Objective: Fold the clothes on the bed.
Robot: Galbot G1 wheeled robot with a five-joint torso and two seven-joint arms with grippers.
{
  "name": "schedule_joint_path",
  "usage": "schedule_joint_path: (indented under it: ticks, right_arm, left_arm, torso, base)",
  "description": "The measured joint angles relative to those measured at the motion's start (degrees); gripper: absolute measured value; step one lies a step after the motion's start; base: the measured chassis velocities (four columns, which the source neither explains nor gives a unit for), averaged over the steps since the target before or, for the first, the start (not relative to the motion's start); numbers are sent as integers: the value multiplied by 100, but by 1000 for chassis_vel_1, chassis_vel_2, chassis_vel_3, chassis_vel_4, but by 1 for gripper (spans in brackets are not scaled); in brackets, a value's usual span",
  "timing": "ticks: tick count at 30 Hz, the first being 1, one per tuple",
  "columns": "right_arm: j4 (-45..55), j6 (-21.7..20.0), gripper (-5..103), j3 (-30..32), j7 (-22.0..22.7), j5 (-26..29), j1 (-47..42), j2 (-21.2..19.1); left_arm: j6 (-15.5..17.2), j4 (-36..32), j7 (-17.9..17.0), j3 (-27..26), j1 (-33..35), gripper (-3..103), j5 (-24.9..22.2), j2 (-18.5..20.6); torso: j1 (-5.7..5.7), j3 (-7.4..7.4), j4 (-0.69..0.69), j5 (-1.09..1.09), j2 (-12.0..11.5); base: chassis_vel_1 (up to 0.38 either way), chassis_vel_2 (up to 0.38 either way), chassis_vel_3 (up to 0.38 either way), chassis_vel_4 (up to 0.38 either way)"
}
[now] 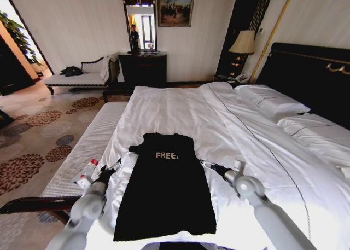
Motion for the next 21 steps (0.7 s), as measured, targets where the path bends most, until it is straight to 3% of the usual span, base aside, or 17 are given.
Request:
schedule_joint_path:
  ticks: [7, 21]
  right_arm:
    - [313, -62, 100, 809, 92, 293, -517, -13]
    - [290, -64, 100, 938, 85, 312, -559, 145]
  left_arm:
    - [-20, 1363, 114, 647, -1305, 100, -367, -105]
    - [-25, 2287, 136, 1243, -2096, 100, -136, -338]
  torso:
    - [0, 0, 0, -2, 0]
    - [0, 0, 1, -2, 0]
  base:
    - [0, 0, 0, 0]
    - [0, 0, 0, 0]
